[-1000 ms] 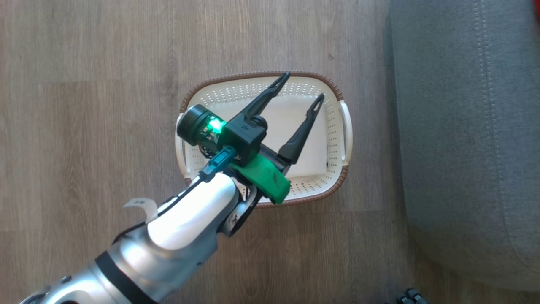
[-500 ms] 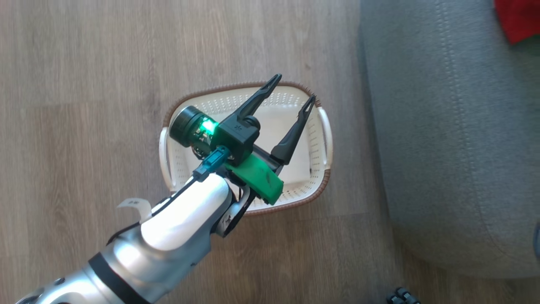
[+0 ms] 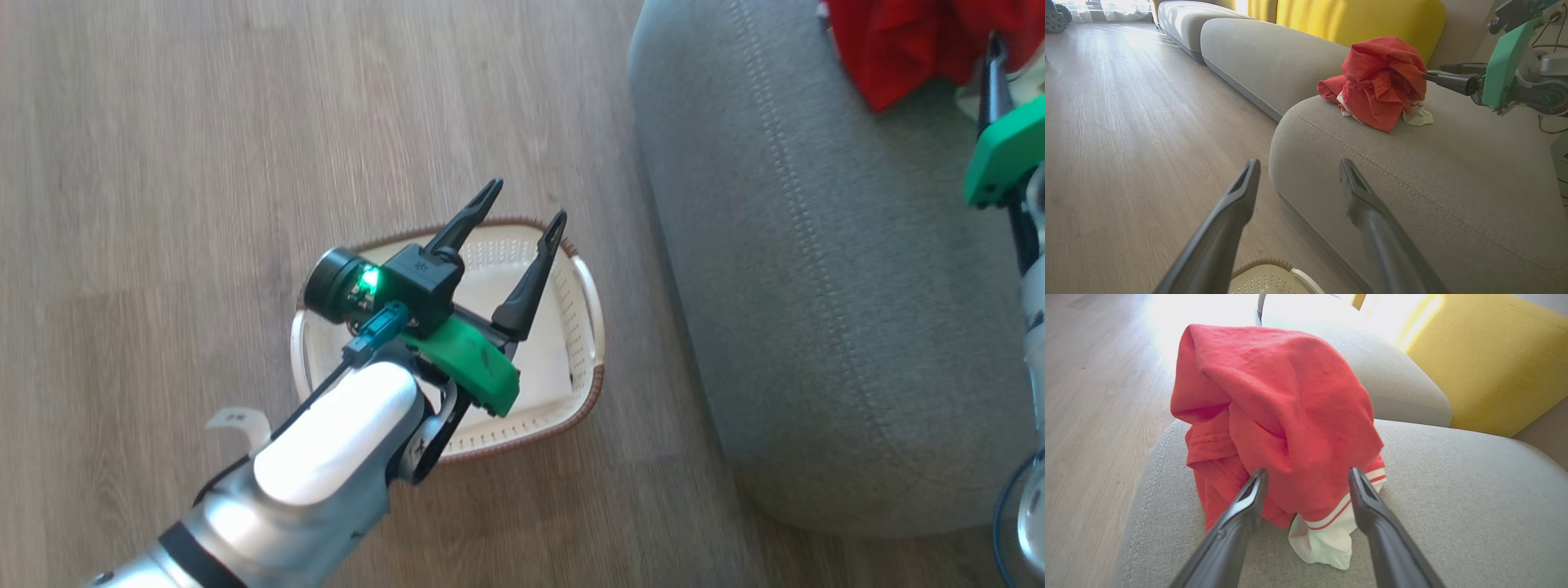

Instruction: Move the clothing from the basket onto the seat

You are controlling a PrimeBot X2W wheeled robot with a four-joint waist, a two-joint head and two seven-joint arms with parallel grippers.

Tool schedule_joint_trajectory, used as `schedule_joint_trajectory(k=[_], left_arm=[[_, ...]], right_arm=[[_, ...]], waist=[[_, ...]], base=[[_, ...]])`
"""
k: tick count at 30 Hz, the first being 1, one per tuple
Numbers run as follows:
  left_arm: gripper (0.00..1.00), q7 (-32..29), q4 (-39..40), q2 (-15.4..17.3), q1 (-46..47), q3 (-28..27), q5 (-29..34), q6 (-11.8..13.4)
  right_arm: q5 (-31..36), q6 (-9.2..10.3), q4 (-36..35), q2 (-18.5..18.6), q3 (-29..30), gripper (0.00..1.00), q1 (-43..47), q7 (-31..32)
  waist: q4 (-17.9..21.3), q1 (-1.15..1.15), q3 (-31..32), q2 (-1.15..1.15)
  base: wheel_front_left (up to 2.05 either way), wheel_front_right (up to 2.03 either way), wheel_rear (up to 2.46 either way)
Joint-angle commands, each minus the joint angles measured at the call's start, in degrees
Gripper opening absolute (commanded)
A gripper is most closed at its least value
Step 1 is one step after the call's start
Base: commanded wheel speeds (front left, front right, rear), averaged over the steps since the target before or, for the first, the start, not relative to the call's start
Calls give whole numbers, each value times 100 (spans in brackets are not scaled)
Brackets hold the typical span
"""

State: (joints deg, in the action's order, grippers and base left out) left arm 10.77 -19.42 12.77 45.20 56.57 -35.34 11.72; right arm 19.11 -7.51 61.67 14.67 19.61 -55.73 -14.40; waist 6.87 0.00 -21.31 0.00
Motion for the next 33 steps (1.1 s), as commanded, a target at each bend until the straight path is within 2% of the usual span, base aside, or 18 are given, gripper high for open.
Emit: schedule_joint_trajectory(k=[1, 8, 17, 23, 33], left_arm=[[100, 72, 125, 115, -7, -204, -38, 69], [100, 175, -39, 115, -289, -336, -264, 103], [100, 324, -265, 185, -744, -595, -512, 169], [100, 393, -311, 412, -1244, -933, -690, 250], [100, 421, -24, 992, -2222, -1674, -727, 290]], right_arm=[[-101, 2, -230, 10, -170, 100, 26, -59], [-644, 2, -438, 21, -806, 100, 318, -59], [-1267, 2, -682, -75, -1503, 100, 594, -60], [-1682, 2, -1016, -211, -1784, 100, 975, -60], [-2104, 2, -2199, -795, -1967, 100, 2208, -60]], waist=[[89, 0, 217, 0], [99, 0, 740, 0], [-137, 0, 1352, 0], [-415, 0, 1707, 0], [-855, 0, 2138, 0]], base=[[0, 0, 0], [0, 0, 0], [0, 0, 0], [0, 0, 0], [0, 0, 0]])
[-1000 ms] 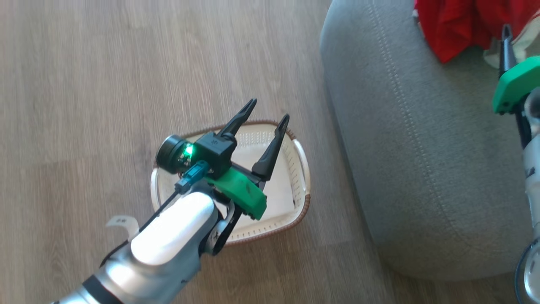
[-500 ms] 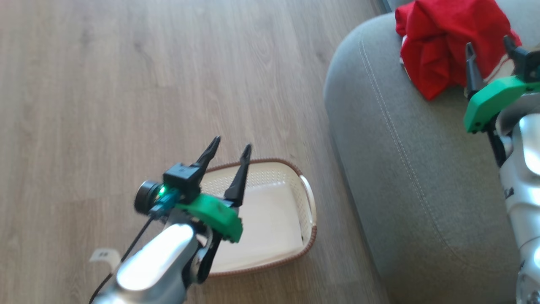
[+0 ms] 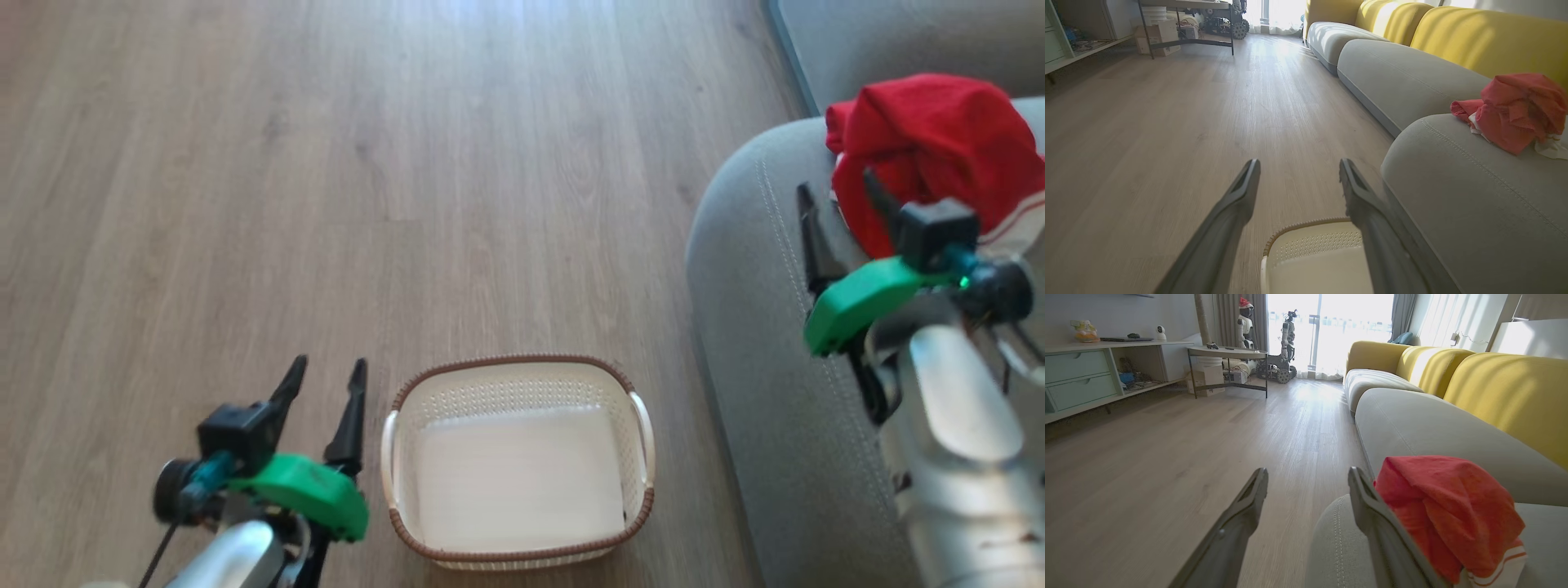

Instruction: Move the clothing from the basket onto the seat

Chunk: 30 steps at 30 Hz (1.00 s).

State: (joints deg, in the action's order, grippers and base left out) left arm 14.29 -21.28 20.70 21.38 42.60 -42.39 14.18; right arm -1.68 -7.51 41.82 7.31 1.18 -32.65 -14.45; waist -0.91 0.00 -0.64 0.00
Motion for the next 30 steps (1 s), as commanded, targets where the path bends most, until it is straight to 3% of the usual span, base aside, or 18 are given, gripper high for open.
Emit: schedule_joint_trajectory(k=[1, 10, 30], left_arm=[[100, 69, 212, 236, 68, -374, -8, 69], [100, 70, 708, 422, -848, -1240, 262, 294], [100, 71, 1229, 431, -2170, -1977, 634, 595]], right_arm=[[-27, 2, -327, -106, -143, 100, 27, -54], [-42, 2, -1273, -409, -198, 100, 1105, -54], [-850, 2, -2576, -443, -293, 100, 2828, -53]], waist=[[-106, 0, 89, 0], [-264, 0, 210, 0], [-309, 0, 330, 0]], base=[[0, 0, 0], [0, 0, 0], [0, 0, 0]])
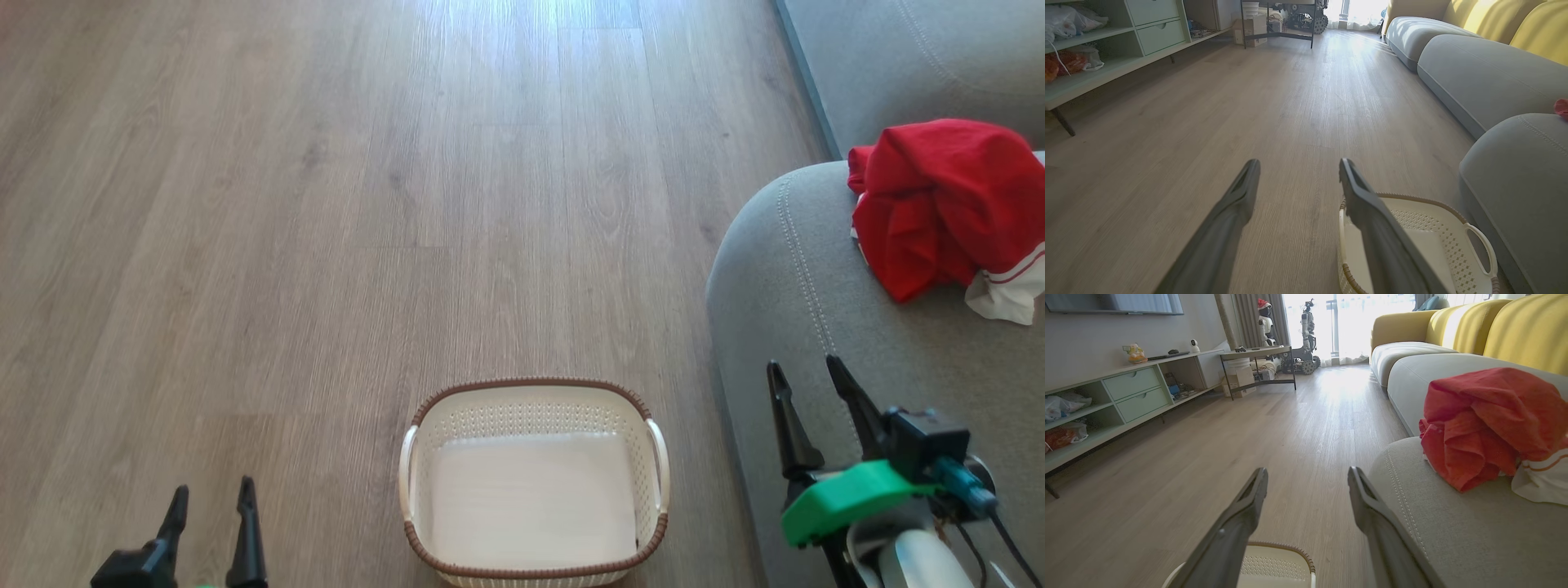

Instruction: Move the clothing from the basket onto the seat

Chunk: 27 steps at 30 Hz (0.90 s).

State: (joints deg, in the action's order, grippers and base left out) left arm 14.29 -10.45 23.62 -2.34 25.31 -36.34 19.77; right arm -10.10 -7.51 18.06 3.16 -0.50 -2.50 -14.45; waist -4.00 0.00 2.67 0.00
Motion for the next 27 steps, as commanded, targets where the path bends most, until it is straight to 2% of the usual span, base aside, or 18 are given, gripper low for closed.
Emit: schedule_joint_trajectory(k=[1, 27], left_arm=[[100, 71, 167, 127, 164, -281, 47, 39], [100, 71, 133, -108, 5, -576, 376, -206]], right_arm=[[-35, 2, -227, -27, -117, 100, -141, -53], [-172, 2, -297, -28, -94, 100, 184, -54]], waist=[[0, 0, 3, 0], [75, 0, 27, 0]], base=[[0, 0, 0], [0, 0, 0]])
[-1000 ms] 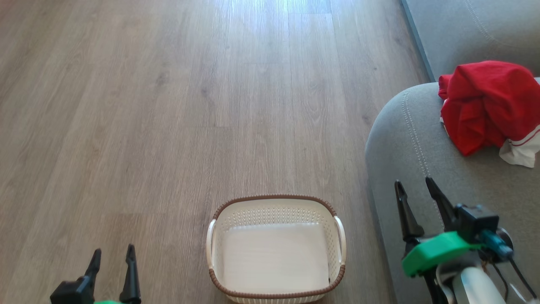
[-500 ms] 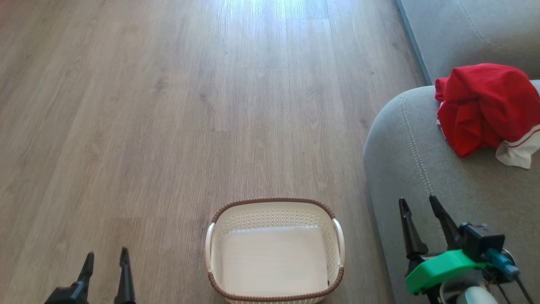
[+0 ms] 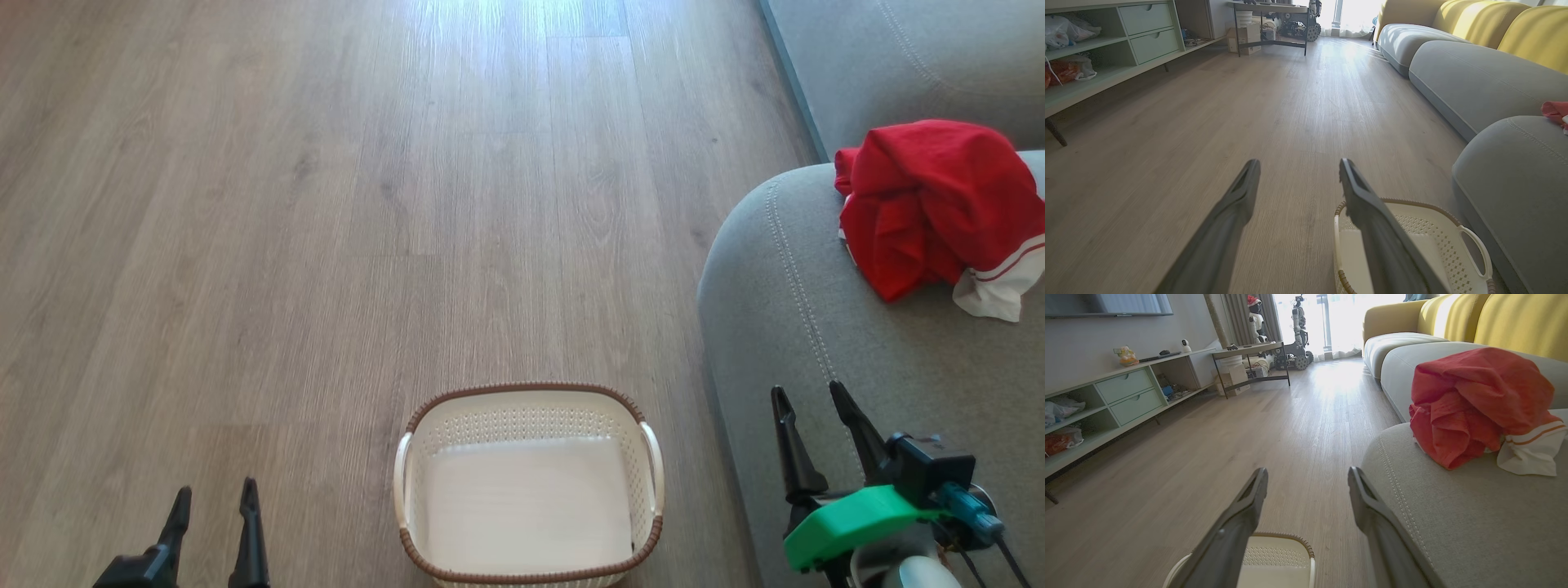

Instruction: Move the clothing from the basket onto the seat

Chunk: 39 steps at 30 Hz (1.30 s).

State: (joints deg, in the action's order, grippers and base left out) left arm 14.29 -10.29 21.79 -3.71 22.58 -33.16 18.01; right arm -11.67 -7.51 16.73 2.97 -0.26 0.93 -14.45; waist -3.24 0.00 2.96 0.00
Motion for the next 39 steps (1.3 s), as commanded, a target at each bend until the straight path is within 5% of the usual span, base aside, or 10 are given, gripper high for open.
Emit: schedule_joint_trajectory(k=[1, 10, 11, 39], left_arm=[[100, 71, 110, 70, 144, -306, 64, -38], [91, 71, 21, 37, 181, -287, 83, -99], [0, -5, -127, -47, 1, -7, -3, -89], [0, -402, -304, -534, 138, -482, -1177, -471]], right_arm=[[-14, 2, -163, -9, -116, 100, -160, -54], [-23, 2, -138, -9, -123, 100, -169, -54], [-2, 0, 43, -1, -2, 0, -1, 1], [-1575, 0, 286, -3, 124, 0, -86, 429]], waist=[[-3, 0, -3, 0], [-10, 0, -5, 0], [-10, 0, -5, 0], [56, 0, -59, 0]], base=[[0, 0, 0], [0, 0, 0], [0, 0, 0], [0, 0, 0]])
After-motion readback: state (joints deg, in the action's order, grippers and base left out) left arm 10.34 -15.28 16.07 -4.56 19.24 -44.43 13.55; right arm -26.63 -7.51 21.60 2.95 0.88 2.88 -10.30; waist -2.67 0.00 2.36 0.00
